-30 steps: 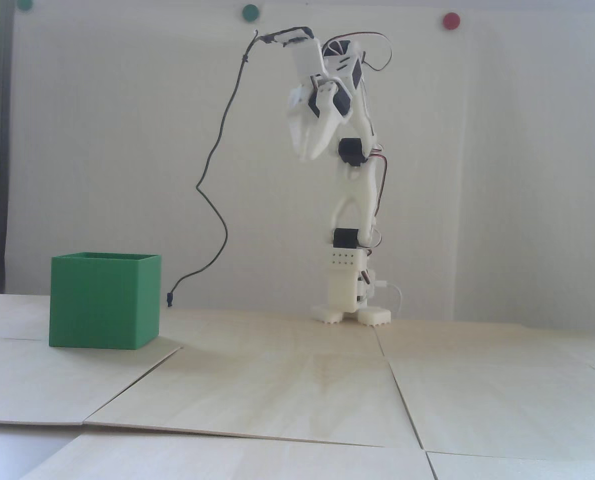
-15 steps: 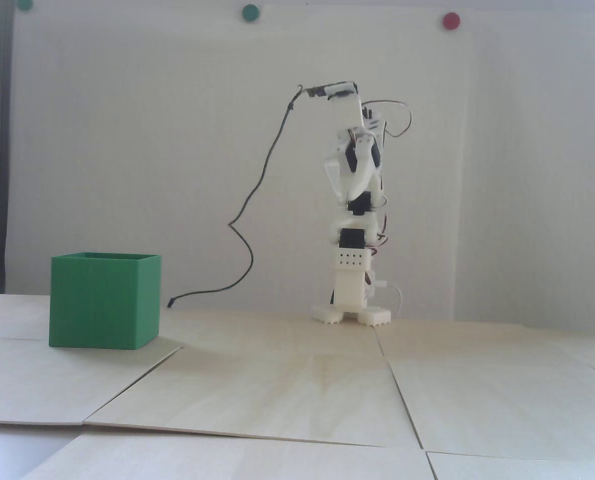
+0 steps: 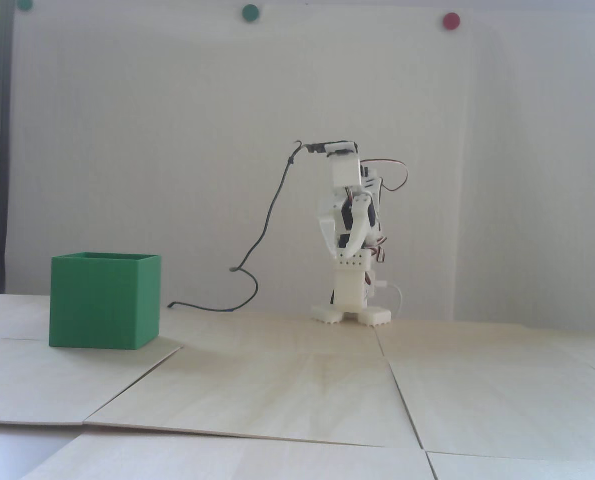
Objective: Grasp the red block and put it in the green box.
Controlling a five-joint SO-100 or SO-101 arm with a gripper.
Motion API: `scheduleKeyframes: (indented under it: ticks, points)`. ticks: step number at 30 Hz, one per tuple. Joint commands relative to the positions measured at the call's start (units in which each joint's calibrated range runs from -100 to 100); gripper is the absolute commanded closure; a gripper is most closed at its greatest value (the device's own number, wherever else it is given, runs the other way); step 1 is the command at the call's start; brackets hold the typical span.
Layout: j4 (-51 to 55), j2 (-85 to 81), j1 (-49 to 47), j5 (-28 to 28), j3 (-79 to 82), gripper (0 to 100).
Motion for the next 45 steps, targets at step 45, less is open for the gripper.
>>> scheduleKeyframes:
  ticks: [45]
  points:
    - [13.25,-3.65,0.18,-0.03,21.5,97]
